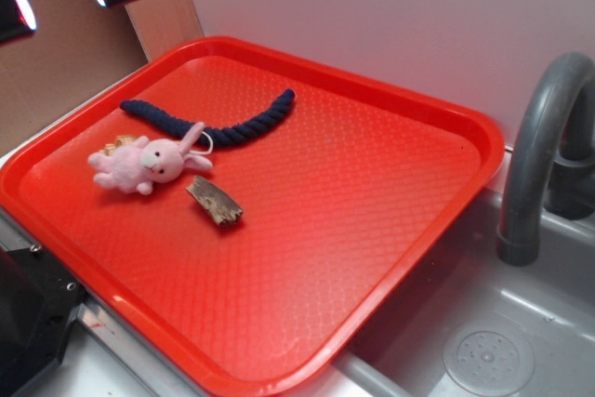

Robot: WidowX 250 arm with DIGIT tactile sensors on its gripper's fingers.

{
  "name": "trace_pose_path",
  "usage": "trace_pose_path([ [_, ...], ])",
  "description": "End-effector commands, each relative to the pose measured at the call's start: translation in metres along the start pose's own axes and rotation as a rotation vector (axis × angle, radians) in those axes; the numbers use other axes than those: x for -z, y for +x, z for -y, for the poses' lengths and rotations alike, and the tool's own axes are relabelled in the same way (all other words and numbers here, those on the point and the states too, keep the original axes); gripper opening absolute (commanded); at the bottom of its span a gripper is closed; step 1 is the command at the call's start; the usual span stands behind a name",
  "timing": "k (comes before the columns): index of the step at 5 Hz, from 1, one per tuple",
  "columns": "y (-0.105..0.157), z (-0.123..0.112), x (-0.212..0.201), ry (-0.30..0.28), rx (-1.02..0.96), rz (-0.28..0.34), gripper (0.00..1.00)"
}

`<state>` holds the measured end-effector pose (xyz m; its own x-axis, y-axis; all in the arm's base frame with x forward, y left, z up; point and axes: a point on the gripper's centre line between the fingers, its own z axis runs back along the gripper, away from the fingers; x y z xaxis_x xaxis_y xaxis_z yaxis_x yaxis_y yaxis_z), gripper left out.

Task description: Grab the wood chip.

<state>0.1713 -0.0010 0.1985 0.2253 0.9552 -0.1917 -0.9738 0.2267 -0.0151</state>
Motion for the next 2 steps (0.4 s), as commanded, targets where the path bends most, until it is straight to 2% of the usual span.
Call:
trace_pose_path([
  [1, 0.010, 0.001, 0.030, -0.120, -0.118, 0.120, 1.00],
  [2, 0.014, 0.014, 0.053, -0.091, -0.055, 0.183, 1.00],
])
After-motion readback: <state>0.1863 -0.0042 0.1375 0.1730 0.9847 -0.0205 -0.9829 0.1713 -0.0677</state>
